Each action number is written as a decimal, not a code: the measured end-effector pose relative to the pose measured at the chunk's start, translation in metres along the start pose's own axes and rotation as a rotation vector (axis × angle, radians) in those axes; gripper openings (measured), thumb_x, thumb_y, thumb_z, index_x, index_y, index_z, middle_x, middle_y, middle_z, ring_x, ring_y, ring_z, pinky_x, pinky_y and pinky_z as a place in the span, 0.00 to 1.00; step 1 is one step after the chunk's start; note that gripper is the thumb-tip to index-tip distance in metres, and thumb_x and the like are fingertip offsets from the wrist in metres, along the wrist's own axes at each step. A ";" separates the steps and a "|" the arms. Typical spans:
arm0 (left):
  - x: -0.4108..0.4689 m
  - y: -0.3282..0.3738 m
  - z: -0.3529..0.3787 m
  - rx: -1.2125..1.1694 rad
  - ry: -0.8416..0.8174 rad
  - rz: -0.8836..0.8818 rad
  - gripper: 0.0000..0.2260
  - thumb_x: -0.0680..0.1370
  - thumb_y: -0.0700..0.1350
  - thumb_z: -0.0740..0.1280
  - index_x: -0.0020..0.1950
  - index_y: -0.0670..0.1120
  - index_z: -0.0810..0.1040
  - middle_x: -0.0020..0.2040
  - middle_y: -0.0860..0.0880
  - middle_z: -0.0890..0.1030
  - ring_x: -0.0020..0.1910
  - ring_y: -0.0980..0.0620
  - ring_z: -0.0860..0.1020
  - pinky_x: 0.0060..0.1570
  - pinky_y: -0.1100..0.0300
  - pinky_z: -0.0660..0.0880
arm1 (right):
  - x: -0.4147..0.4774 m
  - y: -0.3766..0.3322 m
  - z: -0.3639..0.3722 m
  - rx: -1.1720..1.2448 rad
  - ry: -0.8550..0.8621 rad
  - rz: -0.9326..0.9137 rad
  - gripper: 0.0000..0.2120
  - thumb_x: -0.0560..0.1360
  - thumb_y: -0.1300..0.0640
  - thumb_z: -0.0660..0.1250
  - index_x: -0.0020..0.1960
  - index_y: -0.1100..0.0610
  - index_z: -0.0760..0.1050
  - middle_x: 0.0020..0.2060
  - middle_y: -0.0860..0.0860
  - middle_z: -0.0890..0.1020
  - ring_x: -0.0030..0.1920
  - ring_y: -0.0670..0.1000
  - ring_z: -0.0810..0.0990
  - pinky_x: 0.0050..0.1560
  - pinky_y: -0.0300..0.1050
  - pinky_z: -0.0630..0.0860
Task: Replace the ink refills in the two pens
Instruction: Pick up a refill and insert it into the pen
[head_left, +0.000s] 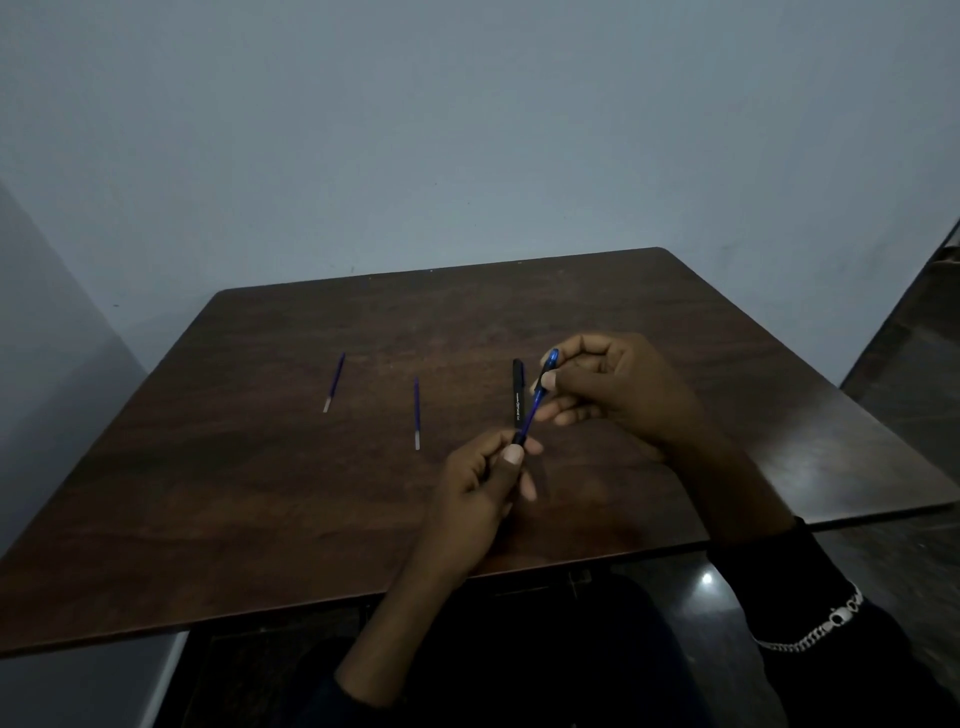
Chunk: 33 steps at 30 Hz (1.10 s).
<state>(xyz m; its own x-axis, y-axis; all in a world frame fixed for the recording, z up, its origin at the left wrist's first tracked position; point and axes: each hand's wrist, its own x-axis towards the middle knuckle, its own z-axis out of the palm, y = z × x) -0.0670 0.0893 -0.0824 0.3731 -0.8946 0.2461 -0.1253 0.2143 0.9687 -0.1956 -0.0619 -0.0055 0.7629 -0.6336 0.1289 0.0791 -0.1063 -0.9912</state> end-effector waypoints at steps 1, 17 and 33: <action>0.000 0.000 0.000 -0.012 -0.003 0.005 0.11 0.84 0.47 0.60 0.54 0.50 0.83 0.33 0.50 0.81 0.24 0.61 0.68 0.26 0.68 0.65 | 0.000 0.000 0.000 0.010 -0.004 0.006 0.03 0.78 0.66 0.71 0.50 0.61 0.80 0.43 0.61 0.88 0.40 0.57 0.89 0.36 0.42 0.84; -0.001 0.001 -0.001 -0.054 0.009 -0.018 0.12 0.84 0.49 0.61 0.48 0.53 0.84 0.33 0.49 0.81 0.24 0.57 0.67 0.25 0.65 0.64 | -0.002 0.012 0.006 -0.197 -0.162 -0.002 0.08 0.75 0.64 0.73 0.54 0.58 0.83 0.45 0.58 0.89 0.45 0.59 0.89 0.41 0.48 0.86; 0.003 0.010 -0.019 0.425 0.022 0.111 0.12 0.83 0.48 0.62 0.45 0.50 0.82 0.35 0.51 0.83 0.39 0.57 0.80 0.44 0.64 0.73 | -0.003 -0.002 0.001 -0.536 -0.169 -0.087 0.12 0.75 0.46 0.75 0.56 0.48 0.84 0.43 0.48 0.88 0.40 0.47 0.87 0.43 0.44 0.85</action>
<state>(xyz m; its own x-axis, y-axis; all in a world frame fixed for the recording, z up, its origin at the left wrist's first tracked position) -0.0495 0.0961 -0.0713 0.3548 -0.8658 0.3528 -0.5313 0.1238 0.8381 -0.1977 -0.0594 -0.0040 0.8639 -0.4781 0.1587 -0.1569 -0.5547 -0.8171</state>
